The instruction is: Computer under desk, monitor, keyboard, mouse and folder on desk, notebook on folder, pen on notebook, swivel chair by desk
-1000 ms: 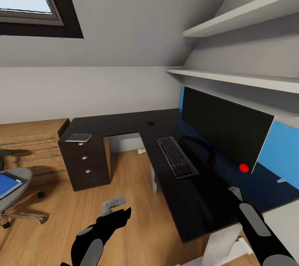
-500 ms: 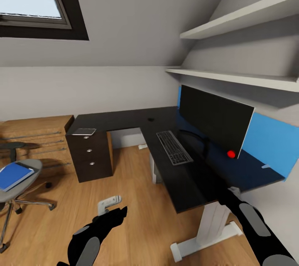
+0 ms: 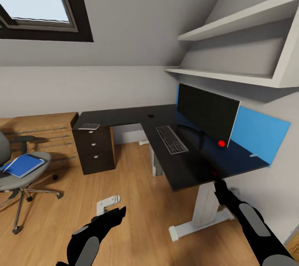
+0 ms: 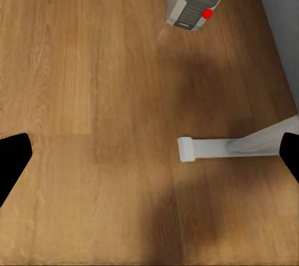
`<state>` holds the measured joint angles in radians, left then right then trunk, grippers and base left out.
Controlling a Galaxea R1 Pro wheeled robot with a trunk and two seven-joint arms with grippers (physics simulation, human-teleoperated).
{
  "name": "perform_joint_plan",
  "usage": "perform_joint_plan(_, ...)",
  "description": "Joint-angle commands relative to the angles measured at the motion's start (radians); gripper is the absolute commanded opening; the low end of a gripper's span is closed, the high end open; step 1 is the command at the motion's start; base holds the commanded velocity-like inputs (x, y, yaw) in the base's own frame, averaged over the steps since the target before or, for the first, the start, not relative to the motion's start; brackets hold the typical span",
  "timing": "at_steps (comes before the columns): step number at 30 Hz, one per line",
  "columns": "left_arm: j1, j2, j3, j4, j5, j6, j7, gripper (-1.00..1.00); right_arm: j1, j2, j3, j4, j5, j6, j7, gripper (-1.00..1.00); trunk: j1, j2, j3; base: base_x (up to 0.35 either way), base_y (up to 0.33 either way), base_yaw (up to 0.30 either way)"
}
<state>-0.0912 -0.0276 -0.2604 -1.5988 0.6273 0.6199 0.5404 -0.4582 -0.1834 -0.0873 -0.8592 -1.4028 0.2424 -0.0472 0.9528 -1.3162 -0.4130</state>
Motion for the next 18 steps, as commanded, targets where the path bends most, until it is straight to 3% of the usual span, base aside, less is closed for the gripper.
perform_joint_plan(1, -0.001, 0.0, -0.001, -0.001, 0.011, 0.001, 0.01, 1.0, 0.0, 0.0, -0.002, -0.001, -0.008, 0.005, -0.005, 1.0, -0.001, -0.001, -0.001, -0.334, 0.0, 0.0)
perform_joint_plan(6, -0.001, 0.0, -0.002, -0.001, 0.01, 0.001, 0.01, 1.0, 0.0, 0.001, -0.002, 0.0, -0.007, 0.005, -0.006, 1.0, -0.001, -0.001, -0.001, -0.264, 0.0, 0.0)
perform_joint_plan(12, -0.001, -0.001, -0.002, 0.006, 0.012, 0.001, 0.009, 1.0, 0.0, 0.007, 0.007, 0.0, 0.016, 0.003, -0.008, 1.0, -0.012, 0.02, 0.008, -0.054, 0.0, 0.0)
perform_joint_plan(18, -0.001, -0.001, -0.001, 0.044, 0.007, 0.0, 0.009, 1.0, 0.0, 0.068, 0.024, 0.003, 0.199, -0.011, -0.027, 1.0, -0.035, 0.062, 0.027, -0.006, 0.0, 0.0)
